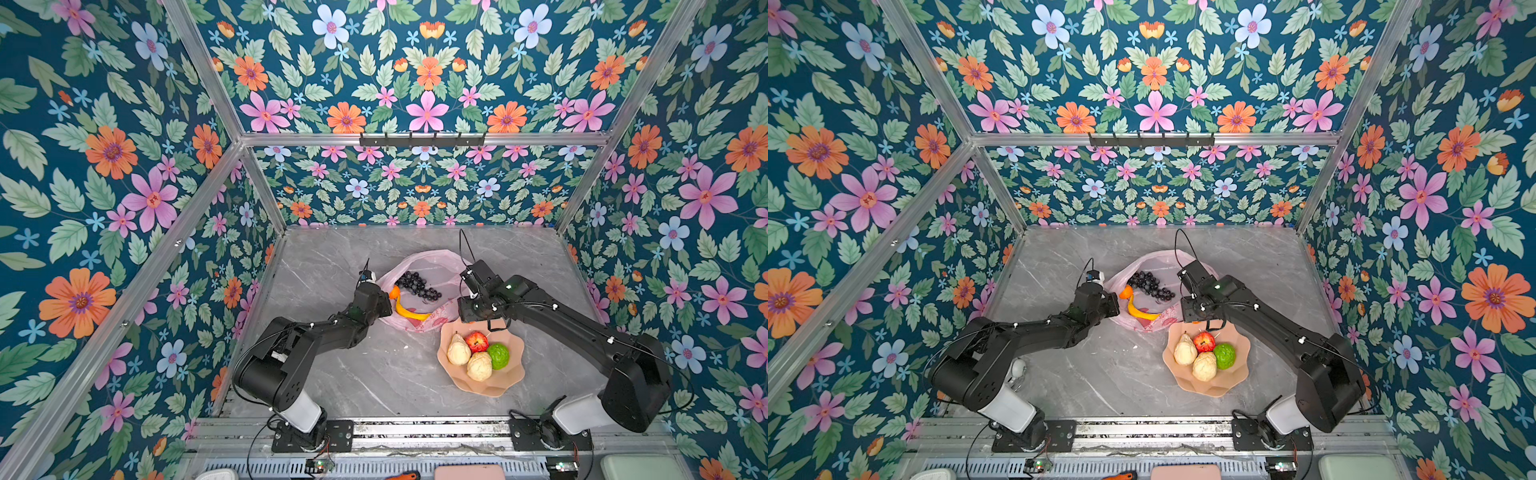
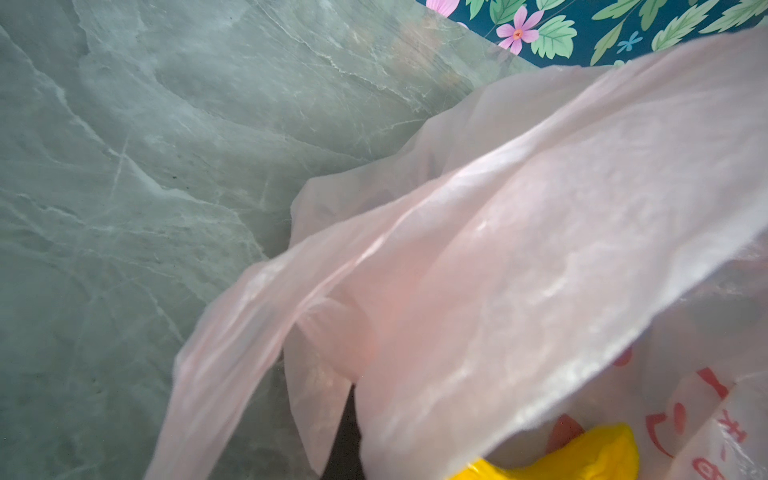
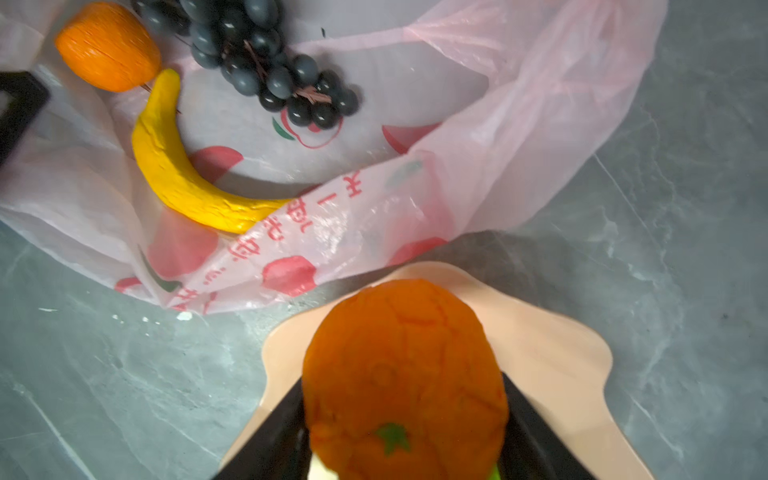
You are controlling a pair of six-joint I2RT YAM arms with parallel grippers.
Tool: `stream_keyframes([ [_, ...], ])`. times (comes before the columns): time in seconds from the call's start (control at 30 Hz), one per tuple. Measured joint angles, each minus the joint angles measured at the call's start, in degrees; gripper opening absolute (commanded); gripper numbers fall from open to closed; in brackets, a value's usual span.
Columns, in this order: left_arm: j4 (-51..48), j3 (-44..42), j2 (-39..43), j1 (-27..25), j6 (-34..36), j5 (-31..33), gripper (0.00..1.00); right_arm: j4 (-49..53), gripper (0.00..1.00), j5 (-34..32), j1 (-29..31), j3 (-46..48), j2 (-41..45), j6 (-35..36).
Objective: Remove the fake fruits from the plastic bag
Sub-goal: 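Carry the large orange with the right gripper over the peach bowl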
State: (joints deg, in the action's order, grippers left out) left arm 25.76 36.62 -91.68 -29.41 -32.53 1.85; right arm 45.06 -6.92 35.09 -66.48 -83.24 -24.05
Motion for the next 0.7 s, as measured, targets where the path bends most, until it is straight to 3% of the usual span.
stream_keyframes([
  [0.37, 0.0, 0.1, -0.6, 0.0, 0.0, 0.2, 0.0, 2.1, 0.63, 2.4, -7.4, 10.1, 8.3, -1.6],
  [0.7, 0.0, 0.2, -0.7, 0.0, 0.2, 0.2, 0.0, 1.2, 0.63, 3.6, -9.7, 13.6, 9.2, -3.0],
])
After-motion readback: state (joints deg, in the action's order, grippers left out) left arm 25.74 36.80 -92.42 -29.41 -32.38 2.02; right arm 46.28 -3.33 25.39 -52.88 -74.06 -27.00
